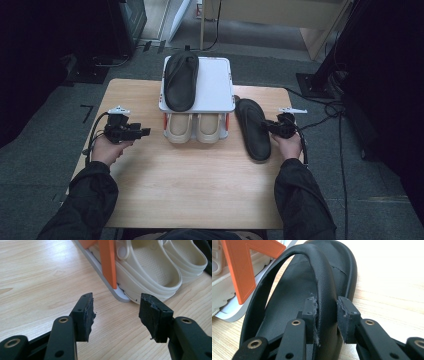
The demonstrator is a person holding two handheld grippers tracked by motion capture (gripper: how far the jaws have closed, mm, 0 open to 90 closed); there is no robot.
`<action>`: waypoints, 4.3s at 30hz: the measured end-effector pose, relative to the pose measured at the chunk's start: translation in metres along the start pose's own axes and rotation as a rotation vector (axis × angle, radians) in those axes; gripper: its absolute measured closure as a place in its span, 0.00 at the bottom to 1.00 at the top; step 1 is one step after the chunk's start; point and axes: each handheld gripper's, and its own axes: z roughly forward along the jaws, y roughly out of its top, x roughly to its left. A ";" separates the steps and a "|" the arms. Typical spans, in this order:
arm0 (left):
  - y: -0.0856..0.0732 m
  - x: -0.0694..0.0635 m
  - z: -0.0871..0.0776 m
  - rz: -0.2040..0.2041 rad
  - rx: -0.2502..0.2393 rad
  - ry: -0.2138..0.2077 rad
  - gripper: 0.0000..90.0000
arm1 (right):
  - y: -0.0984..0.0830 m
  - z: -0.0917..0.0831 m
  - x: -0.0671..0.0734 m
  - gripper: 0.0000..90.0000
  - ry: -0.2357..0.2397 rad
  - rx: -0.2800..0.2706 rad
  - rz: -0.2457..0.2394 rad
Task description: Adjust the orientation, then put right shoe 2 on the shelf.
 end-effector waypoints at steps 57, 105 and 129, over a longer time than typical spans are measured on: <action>0.005 -0.001 0.003 0.014 -0.004 -0.007 0.51 | 0.041 -0.036 0.030 0.80 -0.095 -0.001 0.150; 0.013 -0.004 0.005 0.026 -0.036 -0.060 0.51 | 0.189 -0.046 0.130 0.80 -0.070 -0.042 -0.003; 0.012 -0.002 0.004 0.034 -0.042 -0.080 0.51 | 0.203 0.010 0.156 0.79 -0.058 -0.019 0.043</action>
